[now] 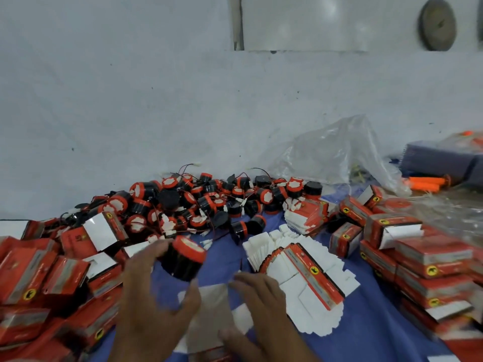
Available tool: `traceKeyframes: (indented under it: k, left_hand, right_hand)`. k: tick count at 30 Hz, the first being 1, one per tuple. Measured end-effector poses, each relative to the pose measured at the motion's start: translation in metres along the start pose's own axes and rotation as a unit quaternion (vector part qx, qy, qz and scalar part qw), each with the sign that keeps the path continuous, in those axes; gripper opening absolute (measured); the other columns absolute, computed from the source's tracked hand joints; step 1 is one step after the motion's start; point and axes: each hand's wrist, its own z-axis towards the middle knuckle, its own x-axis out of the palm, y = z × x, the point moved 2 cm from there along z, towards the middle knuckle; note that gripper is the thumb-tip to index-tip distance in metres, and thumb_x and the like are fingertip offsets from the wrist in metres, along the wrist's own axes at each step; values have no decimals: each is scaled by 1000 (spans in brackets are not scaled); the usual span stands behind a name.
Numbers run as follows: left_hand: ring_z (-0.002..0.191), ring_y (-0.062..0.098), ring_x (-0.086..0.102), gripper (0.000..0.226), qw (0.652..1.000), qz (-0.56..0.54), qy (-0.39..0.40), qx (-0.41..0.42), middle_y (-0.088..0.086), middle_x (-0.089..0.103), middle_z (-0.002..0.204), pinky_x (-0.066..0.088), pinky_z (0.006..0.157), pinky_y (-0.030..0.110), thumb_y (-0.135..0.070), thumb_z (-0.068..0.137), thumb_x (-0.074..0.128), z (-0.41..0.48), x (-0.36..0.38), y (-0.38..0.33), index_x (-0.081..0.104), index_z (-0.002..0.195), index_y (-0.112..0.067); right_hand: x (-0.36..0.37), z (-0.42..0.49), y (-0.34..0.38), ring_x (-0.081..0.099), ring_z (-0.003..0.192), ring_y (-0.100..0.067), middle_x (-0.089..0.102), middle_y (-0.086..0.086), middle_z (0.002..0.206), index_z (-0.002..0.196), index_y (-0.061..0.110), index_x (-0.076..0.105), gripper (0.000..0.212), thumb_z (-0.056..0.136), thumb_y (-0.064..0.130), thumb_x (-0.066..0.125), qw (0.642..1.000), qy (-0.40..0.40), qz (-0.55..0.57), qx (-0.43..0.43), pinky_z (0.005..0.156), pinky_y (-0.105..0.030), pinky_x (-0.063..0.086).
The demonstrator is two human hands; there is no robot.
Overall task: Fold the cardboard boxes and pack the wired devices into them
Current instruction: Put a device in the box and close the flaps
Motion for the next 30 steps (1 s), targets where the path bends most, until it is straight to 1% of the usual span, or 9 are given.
traceKeyframes:
  k: [3, 5, 7, 10, 13, 16, 20, 25, 30]
  left_hand:
    - [133, -14, 36, 33, 981, -14, 58, 184, -41, 33, 146, 43, 98, 17, -48, 104, 35, -19, 14, -35, 39, 137, -50]
    - [133, -8, 38, 34, 976, 6, 73, 204, -40, 23, 151, 50, 96, 32, -53, 103, 34, -34, 20, -41, 36, 135, -44]
    - [130, 12, 43, 47, 986, 30, 76, 147, -29, 29, 151, 50, 95, 54, -62, 97, 42, -54, 17, -36, 33, 137, -39]
    - [132, 16, 38, 77, 997, 36, 7, -66, -6, 36, 144, 42, 106, 44, -51, 72, 81, -77, 2, -5, 34, 132, -48]
    - [133, 7, 42, 105, 959, -19, 112, -261, -17, 42, 143, 41, 106, 29, -47, 49, 94, -88, -5, 28, 35, 136, -42]
    - [120, -11, 48, 91, 941, -67, 223, -246, -42, 46, 128, 46, 94, 15, -66, 53, 85, -91, -1, 30, 35, 129, -58]
    - [115, 0, 56, 77, 949, -72, 204, -228, -20, 53, 129, 49, 99, 39, -45, 66, 88, -91, 8, 26, 46, 130, -36]
    - [116, -4, 55, 27, 970, -64, 125, -198, -15, 56, 126, 51, 94, 35, -36, 87, 71, -85, 3, 17, 60, 110, -26]
    - [107, 12, 67, 72, 940, -135, -15, -314, -9, 64, 123, 53, 69, 24, -1, 92, 62, -81, 9, 10, 30, 141, -43]
  right_hand:
    - [-4, -5, 3, 52, 113, 14, 58, 31, 119, 120, 53, 52, 45, 81, 56, 72, 987, -24, 157, 20, 93, -15, 44]
    - [-4, -8, 5, 60, 111, 5, 61, 28, 119, 124, 46, 56, 45, 83, 59, 70, 986, -47, 159, 32, 89, -12, 47]
    - [-1, -8, 4, 59, 109, 6, 61, 31, 116, 119, 49, 54, 40, 84, 53, 71, 986, -36, 154, 56, 87, -10, 46]
    - [3, -4, -4, 57, 111, 4, 61, 21, 119, 119, 51, 50, 42, 88, 38, 75, 983, -20, 144, 114, 94, -19, 49]
    - [1, -6, -5, 58, 116, -2, 60, 14, 124, 125, 37, 58, 42, 89, 25, 76, 986, -27, 127, 103, 98, -23, 50]
    - [3, -6, -3, 52, 124, -1, 54, 10, 132, 126, 38, 59, 47, 88, 17, 78, 991, -13, 107, 73, 101, -14, 44]
    - [11, -6, -5, 50, 120, 6, 53, 22, 128, 123, 37, 57, 47, 85, 18, 77, 997, 19, 58, 54, 99, -8, 38]
    - [17, -4, -7, 47, 129, -9, 53, 10, 140, 121, 19, 72, 28, 94, 20, 67, 996, 66, -51, 14, 105, -7, 27]
    - [16, -1, -7, 47, 121, -16, 55, 4, 134, 126, 19, 70, 30, 99, 26, 59, 992, 88, -87, 11, 103, -19, 35]
